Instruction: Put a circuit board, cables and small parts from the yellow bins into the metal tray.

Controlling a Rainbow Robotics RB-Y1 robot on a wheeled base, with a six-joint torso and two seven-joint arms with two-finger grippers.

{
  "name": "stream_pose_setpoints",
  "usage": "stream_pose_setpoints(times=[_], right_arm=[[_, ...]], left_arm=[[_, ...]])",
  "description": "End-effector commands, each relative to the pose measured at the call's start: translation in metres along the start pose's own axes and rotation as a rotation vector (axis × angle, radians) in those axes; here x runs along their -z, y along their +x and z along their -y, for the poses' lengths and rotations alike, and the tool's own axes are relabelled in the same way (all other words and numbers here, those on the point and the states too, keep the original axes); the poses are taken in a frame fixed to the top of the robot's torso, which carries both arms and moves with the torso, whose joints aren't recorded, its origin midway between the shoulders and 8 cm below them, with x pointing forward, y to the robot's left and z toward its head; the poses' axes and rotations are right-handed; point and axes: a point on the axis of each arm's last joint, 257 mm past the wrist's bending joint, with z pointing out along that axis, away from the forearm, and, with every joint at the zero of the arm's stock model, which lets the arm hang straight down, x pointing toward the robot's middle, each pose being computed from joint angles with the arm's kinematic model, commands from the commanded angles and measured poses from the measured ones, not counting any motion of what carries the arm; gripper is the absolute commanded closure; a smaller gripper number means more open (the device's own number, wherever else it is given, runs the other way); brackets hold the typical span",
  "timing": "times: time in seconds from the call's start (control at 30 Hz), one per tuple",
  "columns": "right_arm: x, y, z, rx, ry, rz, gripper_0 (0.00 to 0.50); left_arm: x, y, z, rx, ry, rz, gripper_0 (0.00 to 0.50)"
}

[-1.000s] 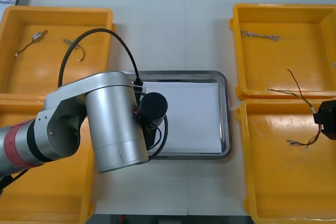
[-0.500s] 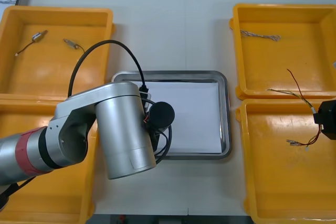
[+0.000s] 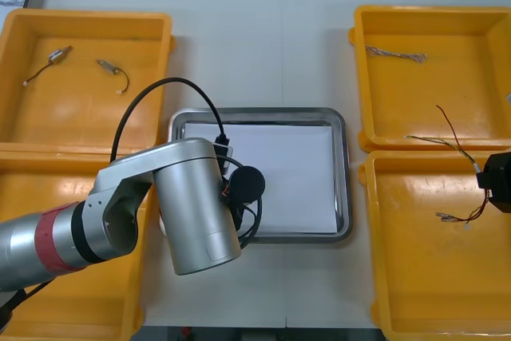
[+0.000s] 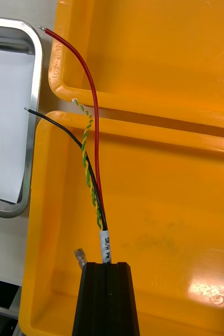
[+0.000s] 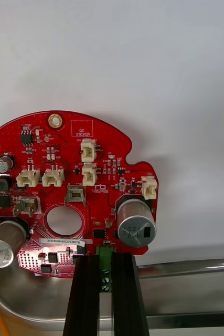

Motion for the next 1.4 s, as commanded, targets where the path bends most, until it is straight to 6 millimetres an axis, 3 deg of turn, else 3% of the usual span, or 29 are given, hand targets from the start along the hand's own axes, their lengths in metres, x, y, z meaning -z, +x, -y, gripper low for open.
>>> stream_pose_setpoints(times=[0.03, 0.83, 0.87, 0.93, 0.97, 1.03, 1.17, 1.4], right_arm=[[0.005, -0.006, -0.005, 0.003, 0.006, 0.017, 0.500], [0.005, -0.006, -0.005, 0.003, 0.006, 0.017, 0.500], [0.005, -0.006, -0.005, 0.003, 0.006, 0.017, 0.500], [0.005, -0.006, -0.005, 0.003, 0.006, 0.017, 0.500], [0.005, -0.006, -0.005, 0.003, 0.006, 0.017, 0.500], [0.005, -0.006, -0.005, 0.003, 0.006, 0.017, 0.500], [0.005, -0.006, -0.005, 0.003, 0.006, 0.017, 0.500], [0.005, -0.006, -0.005, 0.003, 0.006, 0.017, 0.500]], left_arm=[[-0.003, 0.012, 0.014, -0.100, 0.024, -0.006, 0.500], [-0.006, 0.018, 0.015, -0.116, 0.028, -0.011, 0.492], [-0.006, 0.018, 0.015, -0.116, 0.028, -0.011, 0.451], [-0.006, 0.016, 0.014, -0.113, 0.026, -0.004, 0.215], [-0.006, 0.016, 0.014, -0.112, 0.024, -0.005, 0.169], [-0.005, 0.014, 0.015, -0.109, 0.025, 0.004, 0.016], [-0.002, 0.010, 0.016, -0.101, 0.035, 0.015, 0.000], [0.023, -0.005, 0.021, -0.088, 0.084, 0.036, 0.000]])
